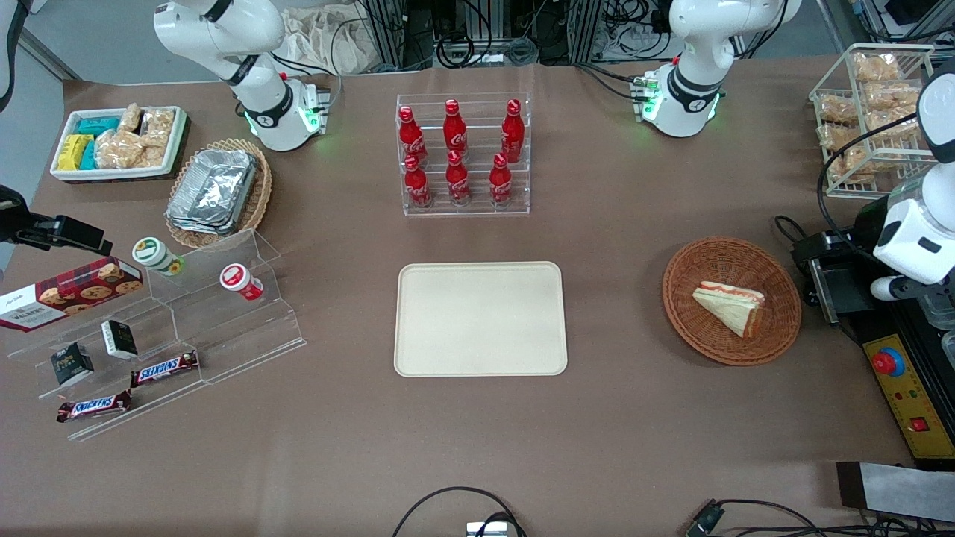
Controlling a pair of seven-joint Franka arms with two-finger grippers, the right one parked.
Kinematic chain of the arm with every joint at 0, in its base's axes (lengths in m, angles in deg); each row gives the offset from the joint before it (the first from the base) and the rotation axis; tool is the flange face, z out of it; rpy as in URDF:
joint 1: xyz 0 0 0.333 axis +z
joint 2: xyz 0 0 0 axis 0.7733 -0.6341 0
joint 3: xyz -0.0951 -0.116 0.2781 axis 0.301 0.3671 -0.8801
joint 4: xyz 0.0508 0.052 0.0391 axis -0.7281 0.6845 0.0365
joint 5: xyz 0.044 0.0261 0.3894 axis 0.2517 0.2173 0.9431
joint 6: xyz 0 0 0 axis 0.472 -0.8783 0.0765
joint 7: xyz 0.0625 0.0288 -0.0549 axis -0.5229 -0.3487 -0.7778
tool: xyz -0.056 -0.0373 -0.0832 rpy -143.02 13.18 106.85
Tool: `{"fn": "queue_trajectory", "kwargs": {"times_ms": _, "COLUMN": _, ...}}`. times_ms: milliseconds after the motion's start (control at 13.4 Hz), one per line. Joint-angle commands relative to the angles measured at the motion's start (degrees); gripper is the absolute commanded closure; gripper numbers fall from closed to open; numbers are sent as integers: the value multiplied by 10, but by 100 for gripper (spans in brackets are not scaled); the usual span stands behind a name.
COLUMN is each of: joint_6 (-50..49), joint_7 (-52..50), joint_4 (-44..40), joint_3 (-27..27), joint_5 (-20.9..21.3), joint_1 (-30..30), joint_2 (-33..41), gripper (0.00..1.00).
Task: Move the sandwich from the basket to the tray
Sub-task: 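Lower the open left gripper over the wrapped sandwich in the basket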
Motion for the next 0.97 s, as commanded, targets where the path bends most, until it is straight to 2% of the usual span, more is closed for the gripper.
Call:
{"fn": "queue_trajectory", "kwargs": {"times_ms": 0, "joint_6": -14, "joint_7": -10, "joint_4": -23, "joint_3": 1, "joint_5": 5, "joint_1": -3, "joint_2": -11, "gripper": 0}}
{"fn": "queue_trajectory", "kwargs": {"times_ms": 447, "joint_6": -6, "joint_7": -25, "joint_4": -3, "joint_3": -4, "joint_5": 7, "joint_1": 3, "joint_2": -35, "gripper": 0}}
{"fn": "queue_trajectory", "kwargs": {"times_ms": 670, "joint_6": 29, "joint_7": -149, "joint_4": 26, "joint_3": -4, "joint_5": 8, "joint_1": 1, "joint_2": -33, "gripper": 0}}
{"fn": "queue_trajectory", "kwargs": {"times_ms": 894, "joint_6": 154, "joint_7": -196, "joint_4": 114, "joint_3": -5, "joint_5": 7, "joint_1": 12, "joint_2": -28, "gripper": 0}}
